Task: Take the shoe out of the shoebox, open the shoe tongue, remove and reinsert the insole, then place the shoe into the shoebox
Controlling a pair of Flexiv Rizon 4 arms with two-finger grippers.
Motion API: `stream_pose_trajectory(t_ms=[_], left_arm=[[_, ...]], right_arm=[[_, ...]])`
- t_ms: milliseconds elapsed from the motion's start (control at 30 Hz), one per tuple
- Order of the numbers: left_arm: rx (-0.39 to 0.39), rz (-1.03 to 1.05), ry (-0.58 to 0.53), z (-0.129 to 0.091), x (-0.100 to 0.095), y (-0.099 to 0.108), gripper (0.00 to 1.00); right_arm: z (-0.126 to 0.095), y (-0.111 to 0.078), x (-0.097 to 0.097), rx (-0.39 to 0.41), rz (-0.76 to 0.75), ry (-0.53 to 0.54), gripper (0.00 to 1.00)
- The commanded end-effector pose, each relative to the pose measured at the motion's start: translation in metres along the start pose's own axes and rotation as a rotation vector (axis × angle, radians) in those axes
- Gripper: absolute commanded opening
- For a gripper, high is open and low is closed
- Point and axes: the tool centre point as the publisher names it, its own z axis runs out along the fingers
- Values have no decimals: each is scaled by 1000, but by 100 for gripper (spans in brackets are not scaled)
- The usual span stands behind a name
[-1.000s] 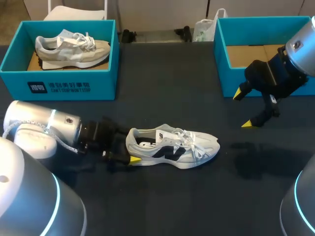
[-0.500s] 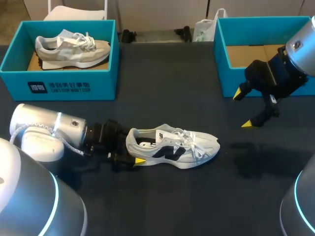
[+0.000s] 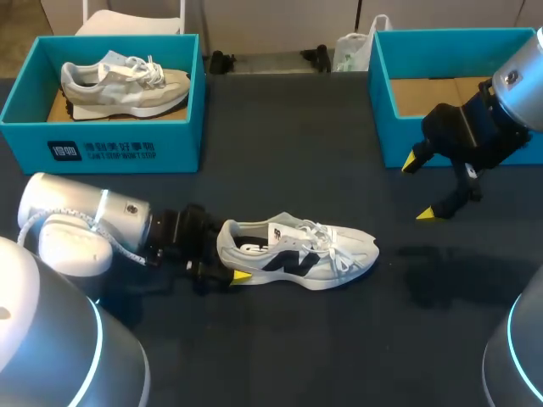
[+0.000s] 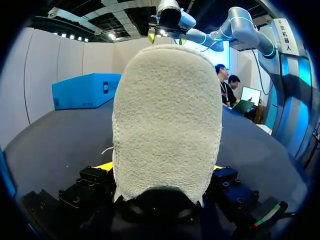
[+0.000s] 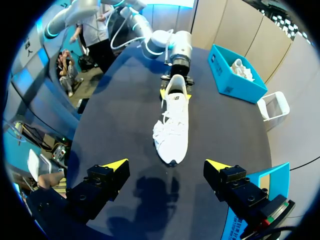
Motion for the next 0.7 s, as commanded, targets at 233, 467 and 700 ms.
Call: stream_pose_trajectory(t_ms=[233,467,700], left_arm=[[-3,-1,0,2,-6,3,0],[-3,-1,0,2,-6,3,0],[-3,-1,0,2,-6,3,0]], right_arm=[[1,0,1,3,1,-2,100],[1,6,-19,1,38,-24,100],[5,29,-45,44,175,-67,100]])
